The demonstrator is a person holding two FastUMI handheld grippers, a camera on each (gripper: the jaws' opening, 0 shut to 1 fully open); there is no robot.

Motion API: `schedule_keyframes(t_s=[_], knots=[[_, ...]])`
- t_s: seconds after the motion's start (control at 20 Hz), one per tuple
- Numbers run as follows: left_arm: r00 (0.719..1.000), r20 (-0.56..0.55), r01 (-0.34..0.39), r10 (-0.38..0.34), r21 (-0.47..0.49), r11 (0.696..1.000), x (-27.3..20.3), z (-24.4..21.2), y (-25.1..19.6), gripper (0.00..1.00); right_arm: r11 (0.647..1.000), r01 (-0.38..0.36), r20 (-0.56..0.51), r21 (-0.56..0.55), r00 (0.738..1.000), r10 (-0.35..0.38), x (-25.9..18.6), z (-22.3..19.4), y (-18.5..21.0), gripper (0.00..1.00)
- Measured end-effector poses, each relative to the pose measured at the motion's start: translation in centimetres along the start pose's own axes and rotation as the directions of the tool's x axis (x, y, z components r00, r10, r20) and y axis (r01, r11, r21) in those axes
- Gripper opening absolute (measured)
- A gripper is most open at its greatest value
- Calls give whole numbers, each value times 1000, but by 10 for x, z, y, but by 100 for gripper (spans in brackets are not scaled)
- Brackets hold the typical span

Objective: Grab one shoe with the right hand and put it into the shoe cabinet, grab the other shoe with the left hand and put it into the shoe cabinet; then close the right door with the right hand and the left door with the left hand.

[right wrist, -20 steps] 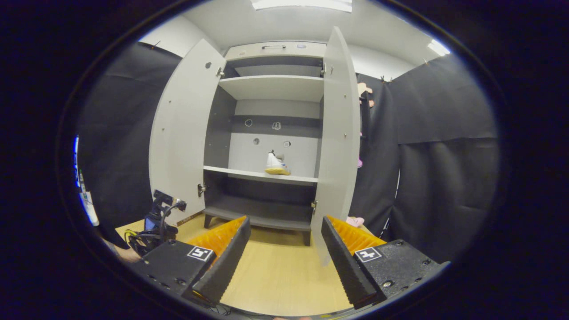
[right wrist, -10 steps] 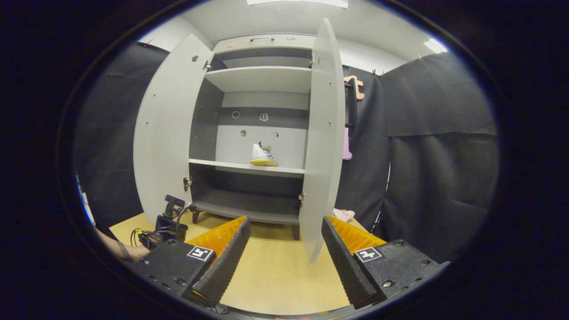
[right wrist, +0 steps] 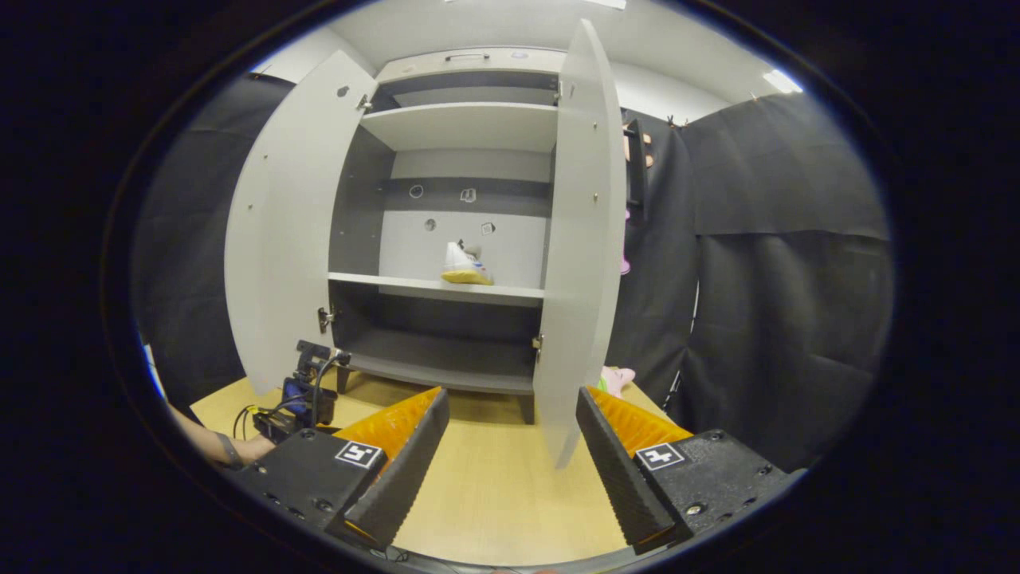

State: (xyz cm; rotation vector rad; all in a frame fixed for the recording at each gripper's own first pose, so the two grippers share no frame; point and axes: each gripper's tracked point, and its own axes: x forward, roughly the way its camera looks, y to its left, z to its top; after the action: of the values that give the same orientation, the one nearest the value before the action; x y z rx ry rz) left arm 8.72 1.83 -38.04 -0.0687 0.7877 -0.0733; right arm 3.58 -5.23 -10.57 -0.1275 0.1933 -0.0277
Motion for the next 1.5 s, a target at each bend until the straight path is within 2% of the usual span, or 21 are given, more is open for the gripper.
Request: schedule_keyframes(t_s=[0.1, 0.15, 0.2, 0.25, 0.3, 0.45, 0.55, 0.65, 0.8, 0.95, 1.05, 1.15, 1.25, 1.4, 1.5], knots=[[1000, 23, -7, 6, 7, 1000, 2, 4, -5, 63, 1000, -6, 6, 0, 1000, 6, 2, 3, 3, 100], [998, 44, -42, 40, 29, 999, 2, 6, 0, 38, 1000, -6, 9, -1, 1000, 6, 4, 4, 5, 100], [996, 54, -73, 70, 48, 996, 4, 6, 5, 30, 1000, -6, 12, -2, 1000, 6, 5, 6, 6, 100], [996, 59, -75, 72, 43, 996, 5, 6, 6, 11, 1000, -5, 15, -2, 1000, 5, 6, 6, 6, 100], [996, 65, -69, 67, 31, 997, 7, 5, 5, 4, 1000, -6, 17, -3, 1000, 6, 7, 8, 7, 100], [994, 93, -67, 63, 35, 997, -11, 13, 5, 0, 1000, -7, 17, -10, 1000, 7, 9, 7, 9, 100], [981, 184, -66, 56, 48, 997, -45, 41, -2, 0, 1000, -12, 15, -15, 1000, 12, 11, 7, 11, 100], [962, 266, -67, 61, 11, 998, -87, 77, -7, 0, 1000, -26, 18, -13, 999, 26, 13, 8, 15, 100], [921, 389, -17, 31, -37, 999, -142, 145, -7, 0, 999, -45, 37, -12, 998, 46, 16, 14, 23, 100], [869, 494, -23, 35, -29, 999, -171, 219, 1, 0, 996, -87, 48, -13, 995, 87, 16, 20, 34, 100], [848, 529, -12, 37, -51, 999, -167, 266, 1, 0, 995, -101, 64, -23, 993, 102, 15, 25, 39, 100], [840, 537, -50, 76, -63, 997, -163, 308, 10, 0, 993, -111, 74, -32, 991, 113, 14, 28, 42, 100], [855, 496, -114, 149, -100, 988, -137, 352, 20, 0, 992, -117, 81, -35, 989, 120, 12, 30, 45, 100], [875, 446, -150, 190, -123, 981, -93, 396, 30, 0, 993, -111, 83, -32, 990, 113, 11, 30, 42, 100], [879, 420, -205, 228, -101, 974, -67, 420, 37, 0, 994, -102, 78, -31, 992, 104, 10, 30, 38, 100]])
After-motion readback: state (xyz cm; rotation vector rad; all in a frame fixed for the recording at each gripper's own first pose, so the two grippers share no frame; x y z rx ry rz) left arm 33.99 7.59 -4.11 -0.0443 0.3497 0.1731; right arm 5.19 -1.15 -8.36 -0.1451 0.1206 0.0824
